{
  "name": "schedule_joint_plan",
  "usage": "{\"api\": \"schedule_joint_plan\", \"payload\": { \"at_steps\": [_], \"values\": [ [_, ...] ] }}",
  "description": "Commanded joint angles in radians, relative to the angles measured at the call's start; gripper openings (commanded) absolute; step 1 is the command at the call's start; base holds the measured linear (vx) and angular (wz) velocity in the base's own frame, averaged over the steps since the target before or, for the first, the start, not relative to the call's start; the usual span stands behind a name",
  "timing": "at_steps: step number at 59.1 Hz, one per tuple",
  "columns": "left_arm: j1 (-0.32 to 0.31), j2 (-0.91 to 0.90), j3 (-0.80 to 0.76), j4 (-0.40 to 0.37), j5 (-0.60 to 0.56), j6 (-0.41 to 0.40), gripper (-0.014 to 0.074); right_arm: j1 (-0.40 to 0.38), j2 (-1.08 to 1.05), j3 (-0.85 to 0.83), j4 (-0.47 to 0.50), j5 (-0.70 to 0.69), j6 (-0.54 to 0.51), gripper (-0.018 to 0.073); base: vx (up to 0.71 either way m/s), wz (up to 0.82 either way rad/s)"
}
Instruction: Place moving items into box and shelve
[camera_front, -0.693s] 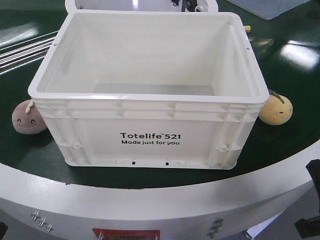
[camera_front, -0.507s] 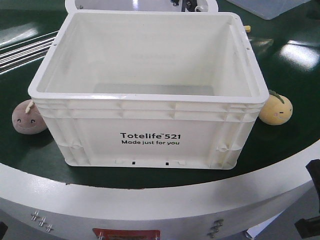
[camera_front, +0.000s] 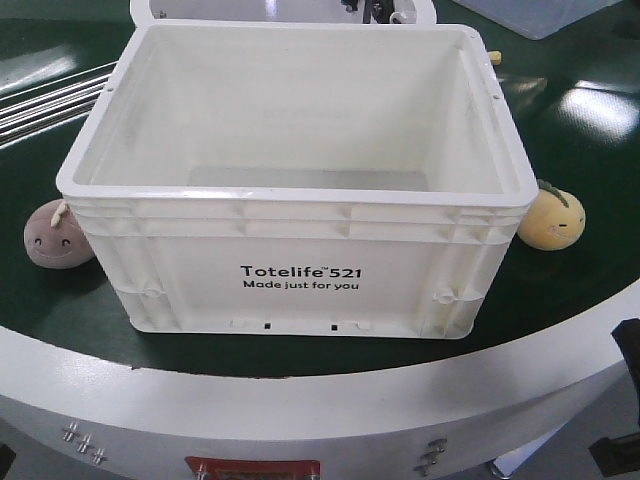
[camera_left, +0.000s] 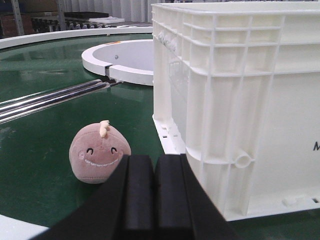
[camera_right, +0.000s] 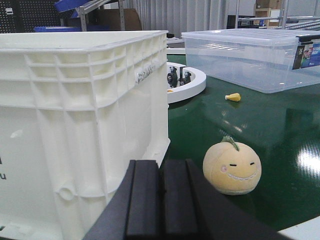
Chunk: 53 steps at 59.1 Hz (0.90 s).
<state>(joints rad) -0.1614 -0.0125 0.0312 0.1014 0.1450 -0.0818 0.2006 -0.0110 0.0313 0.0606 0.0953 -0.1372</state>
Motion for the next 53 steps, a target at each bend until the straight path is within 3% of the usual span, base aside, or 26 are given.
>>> {"api": "schedule_joint_plan", "payload": {
  "at_steps": [1,53],
  "values": [
    [-0.003,-0.014,0.025,0.003,-0.087,-0.008,-0.0022,0.0,-0.01,0.019,-0.003,-0.083,-0.004,-0.0016,0.0,0.0],
    [-0.003,-0.014,0.025,0.003,-0.097,-0.008,-0.0022,0.0,-0.01,0.018,-0.006,-0.13,-0.009,-0.0016,0.0,0.0]
  ]
}}
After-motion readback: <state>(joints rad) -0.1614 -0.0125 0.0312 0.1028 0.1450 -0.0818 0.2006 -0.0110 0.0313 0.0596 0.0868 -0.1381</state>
